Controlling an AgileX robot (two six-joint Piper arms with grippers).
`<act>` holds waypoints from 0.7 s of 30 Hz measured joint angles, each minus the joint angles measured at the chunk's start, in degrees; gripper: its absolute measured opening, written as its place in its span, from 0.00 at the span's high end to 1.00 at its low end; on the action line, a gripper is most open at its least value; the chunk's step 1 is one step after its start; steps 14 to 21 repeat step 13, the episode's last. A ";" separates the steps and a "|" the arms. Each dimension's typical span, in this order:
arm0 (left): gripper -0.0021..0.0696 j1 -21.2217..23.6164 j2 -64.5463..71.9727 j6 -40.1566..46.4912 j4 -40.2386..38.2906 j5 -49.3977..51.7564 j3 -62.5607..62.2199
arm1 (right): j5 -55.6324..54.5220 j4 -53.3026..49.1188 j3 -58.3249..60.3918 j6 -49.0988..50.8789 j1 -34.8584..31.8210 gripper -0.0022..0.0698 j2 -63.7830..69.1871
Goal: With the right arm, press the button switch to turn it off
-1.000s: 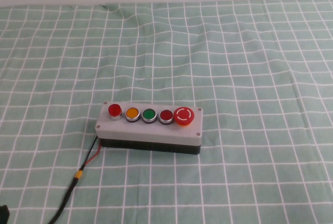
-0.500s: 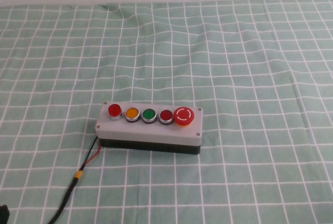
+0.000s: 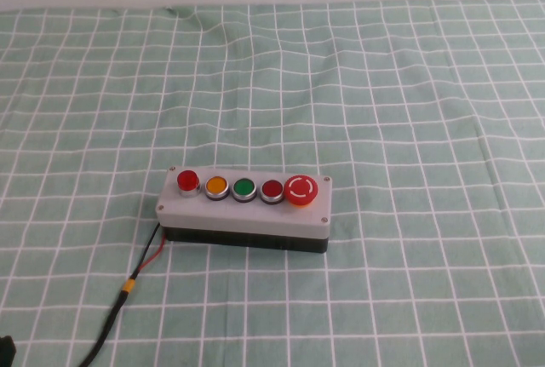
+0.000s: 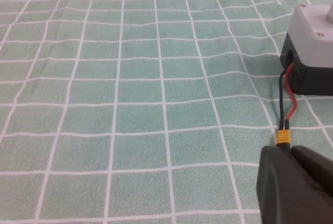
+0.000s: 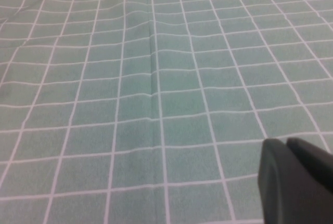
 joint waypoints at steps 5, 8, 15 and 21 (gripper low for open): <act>0.98 0.00 0.00 0.00 0.00 0.00 0.00 | -0.09 0.00 0.00 0.00 -1.51 0.99 0.00; 0.98 0.00 0.00 0.00 0.00 0.00 0.00 | -0.09 0.00 0.00 0.00 -2.18 0.99 0.00; 0.98 0.00 0.00 0.00 0.00 0.00 0.00 | -0.09 0.00 0.00 0.00 -2.21 0.99 0.00; 0.98 0.00 0.00 0.00 0.00 0.00 0.00 | -0.09 0.00 0.00 0.00 -2.21 0.99 0.00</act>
